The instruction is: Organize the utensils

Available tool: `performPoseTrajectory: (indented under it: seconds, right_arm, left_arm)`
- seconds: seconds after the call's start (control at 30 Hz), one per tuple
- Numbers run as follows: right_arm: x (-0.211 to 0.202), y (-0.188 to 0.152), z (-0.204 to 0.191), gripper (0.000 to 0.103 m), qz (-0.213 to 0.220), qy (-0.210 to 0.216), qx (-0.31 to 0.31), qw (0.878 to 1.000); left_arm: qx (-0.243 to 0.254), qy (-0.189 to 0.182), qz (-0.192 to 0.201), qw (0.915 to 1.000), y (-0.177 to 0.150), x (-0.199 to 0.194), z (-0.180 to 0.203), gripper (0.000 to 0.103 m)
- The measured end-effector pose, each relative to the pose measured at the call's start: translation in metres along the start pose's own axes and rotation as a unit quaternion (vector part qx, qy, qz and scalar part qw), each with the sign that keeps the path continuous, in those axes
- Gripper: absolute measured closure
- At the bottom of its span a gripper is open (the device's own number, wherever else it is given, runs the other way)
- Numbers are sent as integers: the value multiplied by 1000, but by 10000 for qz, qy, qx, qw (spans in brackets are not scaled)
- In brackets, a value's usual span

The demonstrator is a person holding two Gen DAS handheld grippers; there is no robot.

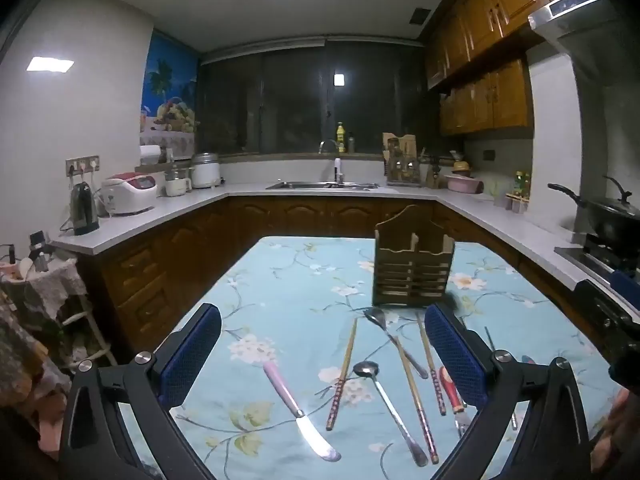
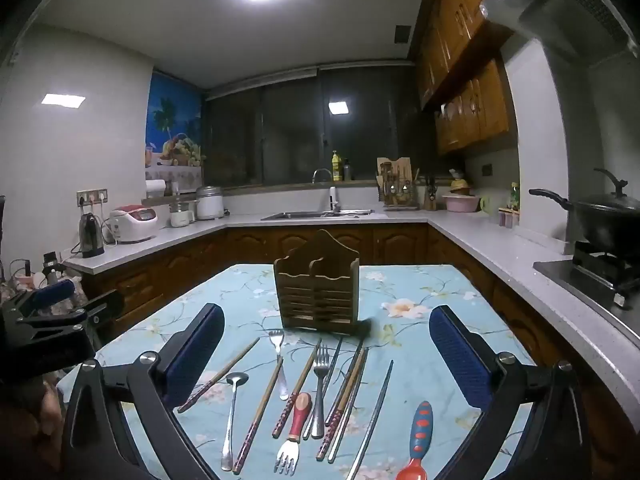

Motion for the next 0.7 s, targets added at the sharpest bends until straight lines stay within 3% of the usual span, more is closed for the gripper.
performPoseTrajectory:
  seconds: [0.23,0.3,0.7]
  right_arm:
    - [-2,-3,-1,0,-1,-5,98,10000]
    - [1,-6,1,0,4,1,113,9999]
    - [2,-2,4,0,-53,31,147,9999]
  left_arm:
    - [85,-104,31,9999,0,-2,14,1]
    - [-85,-159,16,9998,-1,0,-1,1]
    - [-120,-128,-1,9998,-1,0,-4,1]
Point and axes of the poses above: each gripper's, at about its wrist camera, not at the fingertips, and x roughly the way its jaws point, z to its right, y to its top, the point moved 4 cm from there along x, roughly the way its jaws point, and after that the axes turned 9 degrees about x, right-handed, at the moved point
